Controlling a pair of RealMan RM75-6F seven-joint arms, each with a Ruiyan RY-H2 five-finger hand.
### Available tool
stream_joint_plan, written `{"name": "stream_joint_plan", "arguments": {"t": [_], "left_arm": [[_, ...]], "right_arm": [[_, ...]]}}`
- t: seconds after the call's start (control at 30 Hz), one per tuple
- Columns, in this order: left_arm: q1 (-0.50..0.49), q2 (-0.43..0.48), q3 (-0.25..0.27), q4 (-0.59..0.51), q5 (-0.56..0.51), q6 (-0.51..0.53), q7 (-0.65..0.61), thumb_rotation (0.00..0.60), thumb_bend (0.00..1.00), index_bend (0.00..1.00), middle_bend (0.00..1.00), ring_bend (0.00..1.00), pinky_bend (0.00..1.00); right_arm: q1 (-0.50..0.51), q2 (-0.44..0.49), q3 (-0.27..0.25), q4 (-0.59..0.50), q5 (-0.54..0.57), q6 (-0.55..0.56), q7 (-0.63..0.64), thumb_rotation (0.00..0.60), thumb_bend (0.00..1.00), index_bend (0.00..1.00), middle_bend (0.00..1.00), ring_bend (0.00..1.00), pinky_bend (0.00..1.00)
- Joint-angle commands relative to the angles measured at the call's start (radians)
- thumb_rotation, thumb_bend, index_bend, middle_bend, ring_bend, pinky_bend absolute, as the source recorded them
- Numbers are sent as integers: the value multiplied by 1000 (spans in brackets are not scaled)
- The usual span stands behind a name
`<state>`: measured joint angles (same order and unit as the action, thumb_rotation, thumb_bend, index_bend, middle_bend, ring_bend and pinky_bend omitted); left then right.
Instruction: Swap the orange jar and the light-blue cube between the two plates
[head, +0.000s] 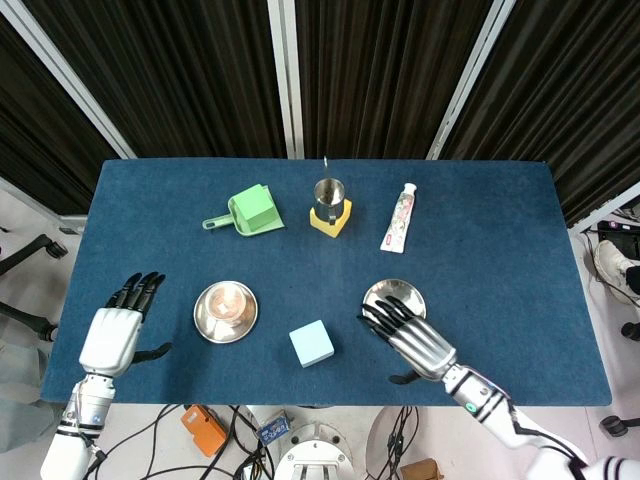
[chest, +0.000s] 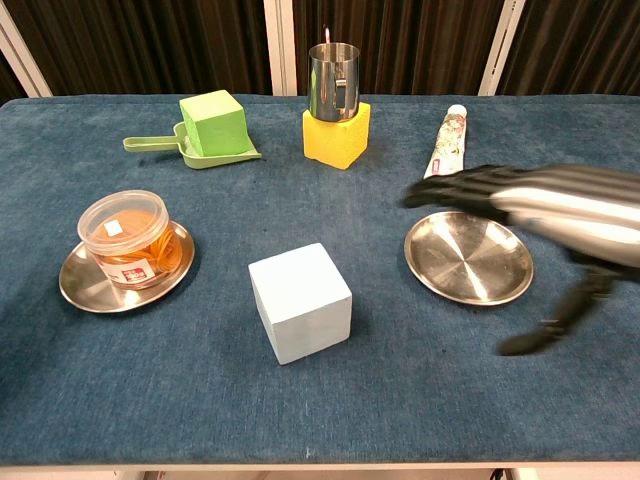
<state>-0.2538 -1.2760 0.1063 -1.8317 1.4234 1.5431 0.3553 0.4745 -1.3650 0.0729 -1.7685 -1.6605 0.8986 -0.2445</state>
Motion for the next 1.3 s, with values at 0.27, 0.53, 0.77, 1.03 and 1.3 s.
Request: {"name": "stream_joint_plan", "arguments": {"t": [0.27, 0.53, 0.77, 1.03, 1.3], "left_arm": [[58, 28, -9, 67, 22, -4, -110, 600, 20, 62, 69, 55, 239], [68, 39, -27, 59, 19, -37, -104, 600, 52, 62, 70, 58, 237], [84, 44, -41, 67, 26, -42, -123, 600, 55, 62, 70, 59, 225], [98, 48, -51, 89, 37, -52, -156, 600, 55, 62, 70, 59, 225], [86, 26, -64, 104, 28, -105, -150, 600, 55, 62, 69, 59, 211]], "right_arm": [[218, -318, 123, 139, 376, -182, -267, 531, 244, 0, 0, 0, 7], [242, -314, 105, 123, 454, -127, -309, 600, 440, 676, 604, 691, 778], [204, -211, 114, 48, 370, -12, -205, 600, 446, 721, 639, 714, 799], [116, -29, 67, 72, 338, 94, -150, 600, 446, 712, 638, 715, 795], [115, -41, 23, 206, 380, 18, -56, 600, 446, 621, 627, 677, 759]]}}
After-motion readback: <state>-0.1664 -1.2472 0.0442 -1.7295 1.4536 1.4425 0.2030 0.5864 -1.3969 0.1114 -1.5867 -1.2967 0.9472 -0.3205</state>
